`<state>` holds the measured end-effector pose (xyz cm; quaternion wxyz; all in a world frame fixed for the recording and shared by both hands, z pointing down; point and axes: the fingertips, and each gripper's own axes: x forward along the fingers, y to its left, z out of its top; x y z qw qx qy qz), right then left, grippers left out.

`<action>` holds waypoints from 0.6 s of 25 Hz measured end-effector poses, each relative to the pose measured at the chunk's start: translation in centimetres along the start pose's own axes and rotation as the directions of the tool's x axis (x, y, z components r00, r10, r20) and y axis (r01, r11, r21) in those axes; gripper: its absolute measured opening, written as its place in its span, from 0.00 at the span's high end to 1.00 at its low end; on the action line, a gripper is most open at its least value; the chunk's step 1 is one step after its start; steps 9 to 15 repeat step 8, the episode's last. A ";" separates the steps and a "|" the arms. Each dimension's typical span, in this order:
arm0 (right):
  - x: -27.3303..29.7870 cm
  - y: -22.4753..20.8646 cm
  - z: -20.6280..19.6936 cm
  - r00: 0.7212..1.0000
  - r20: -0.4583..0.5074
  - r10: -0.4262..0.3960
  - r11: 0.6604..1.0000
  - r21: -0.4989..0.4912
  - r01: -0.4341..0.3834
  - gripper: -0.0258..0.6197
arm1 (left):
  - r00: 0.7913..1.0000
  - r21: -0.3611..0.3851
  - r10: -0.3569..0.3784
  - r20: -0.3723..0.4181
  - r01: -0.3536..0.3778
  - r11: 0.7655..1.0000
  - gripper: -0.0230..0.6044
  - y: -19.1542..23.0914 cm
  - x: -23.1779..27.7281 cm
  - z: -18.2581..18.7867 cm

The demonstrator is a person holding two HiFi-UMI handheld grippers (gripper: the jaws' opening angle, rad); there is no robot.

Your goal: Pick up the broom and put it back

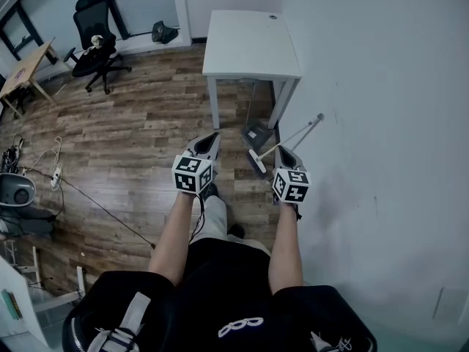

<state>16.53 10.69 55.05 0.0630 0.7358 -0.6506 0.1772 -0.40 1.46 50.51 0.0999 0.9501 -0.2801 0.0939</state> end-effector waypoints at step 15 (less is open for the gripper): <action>-0.1 0.1 0.0 1.000 -0.004 0.002 1.000 -0.008 -0.002 0.92 | 1.000 0.003 -0.001 0.007 0.001 1.000 0.93 0.0 0.0 0.5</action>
